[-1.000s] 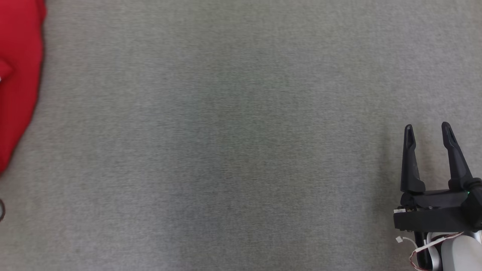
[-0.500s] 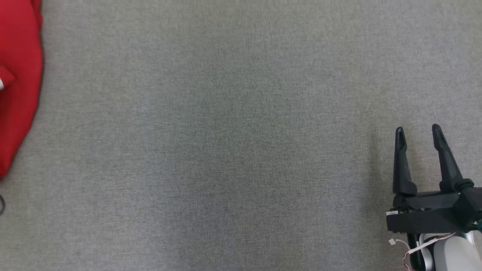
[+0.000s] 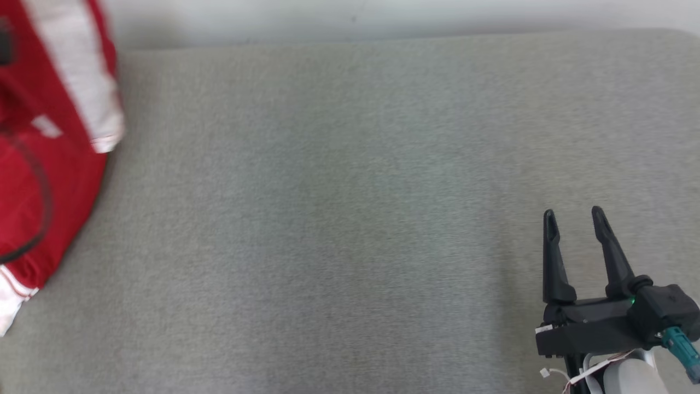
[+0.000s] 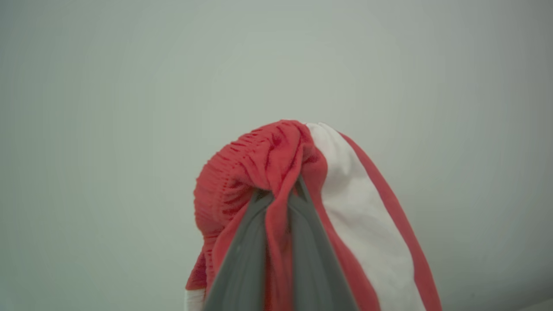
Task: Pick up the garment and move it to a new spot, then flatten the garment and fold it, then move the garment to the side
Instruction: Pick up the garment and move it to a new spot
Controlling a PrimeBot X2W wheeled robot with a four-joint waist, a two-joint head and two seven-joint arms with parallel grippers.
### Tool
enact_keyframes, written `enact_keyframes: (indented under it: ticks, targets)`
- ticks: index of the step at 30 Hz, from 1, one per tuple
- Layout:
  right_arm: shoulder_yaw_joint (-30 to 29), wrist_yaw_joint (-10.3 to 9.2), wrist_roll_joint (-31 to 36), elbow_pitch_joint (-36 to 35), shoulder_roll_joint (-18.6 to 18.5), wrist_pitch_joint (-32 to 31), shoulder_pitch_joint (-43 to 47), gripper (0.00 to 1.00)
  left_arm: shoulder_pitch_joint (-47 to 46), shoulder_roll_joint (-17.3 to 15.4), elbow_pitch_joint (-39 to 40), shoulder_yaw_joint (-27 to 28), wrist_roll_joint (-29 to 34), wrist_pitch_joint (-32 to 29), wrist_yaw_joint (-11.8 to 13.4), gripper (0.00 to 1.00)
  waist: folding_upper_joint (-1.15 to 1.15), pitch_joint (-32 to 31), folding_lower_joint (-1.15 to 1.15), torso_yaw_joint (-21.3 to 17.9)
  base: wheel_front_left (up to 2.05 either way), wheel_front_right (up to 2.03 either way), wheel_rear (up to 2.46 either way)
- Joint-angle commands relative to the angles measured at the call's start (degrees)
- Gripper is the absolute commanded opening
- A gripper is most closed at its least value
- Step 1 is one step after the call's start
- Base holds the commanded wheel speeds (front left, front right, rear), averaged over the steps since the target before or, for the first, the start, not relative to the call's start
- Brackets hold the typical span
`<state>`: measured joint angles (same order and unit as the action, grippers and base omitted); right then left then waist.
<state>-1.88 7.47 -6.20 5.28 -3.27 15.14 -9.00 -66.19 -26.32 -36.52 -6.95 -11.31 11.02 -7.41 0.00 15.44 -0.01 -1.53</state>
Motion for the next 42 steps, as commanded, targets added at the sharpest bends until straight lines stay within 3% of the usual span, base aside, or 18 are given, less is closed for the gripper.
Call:
enact_keyframes:
  ticks: [1, 9, 16, 21, 29, 34, 42]
  targets:
    - [0.0, 0.05, -0.3, 0.3, 0.1, 0.0, 1.2, 1.0, -0.6, 1.2, 1.8, -1.2, -1.2, -0.4, 0.0, 0.0, 0.0, -3.0, 0.01, -3.1, 0.0, 0.0, 0.0]
    - [0.2, 0.05, -3.2, 1.3, 0.4, 0.0, 1.5, 1.0, -2.6, 9.5, 11.2, -12.5, -5.7, -6.5, 0.1, 0.0, 0.0, -4.7, 0.01, -11.4, 0.0, 0.0, 0.0]
    - [-0.3, 0.05, -4.6, 1.1, 0.4, 0.0, 0.3, 1.0, -3.8, 18.4, 9.0, -17.1, -8.3, -5.3, 0.2, 0.0, 0.0, -2.6, 0.01, -17.6, 0.0, 0.0, 0.0]
    - [-1.8, 0.05, -5.2, 0.7, 0.4, 0.0, -0.1, 1.0, 0.3, 21.7, 5.8, -19.3, -9.9, -2.5, 0.7, 0.0, 0.0, -0.8, 0.01, -18.8, 0.0, 0.0, 0.0]
    - [-2.9, 0.05, -4.1, 0.6, 0.4, 0.0, -0.2, 1.0, 13.1, 22.5, 1.4, -19.8, -13.1, 2.3, 3.0, 0.0, 0.0, 0.2, 0.01, -14.7, 0.0, 0.0, 0.0]
    - [-2.8, 0.05, -3.0, 0.5, 0.4, 0.0, -0.2, 1.0, 22.7, 20.1, 0.2, -17.2, -14.5, 3.9, 5.1, 0.0, 0.0, -0.4, 0.01, -11.2, 0.0, 0.0, 0.0]
    - [-1.9, 0.05, -1.9, 0.4, 0.4, 0.0, 0.7, 1.0, 35.8, 17.5, 5.7, -11.1, -15.6, 4.2, 7.5, 0.0, 0.0, -1.4, 0.01, -7.1, 0.0, 0.0, 0.0]
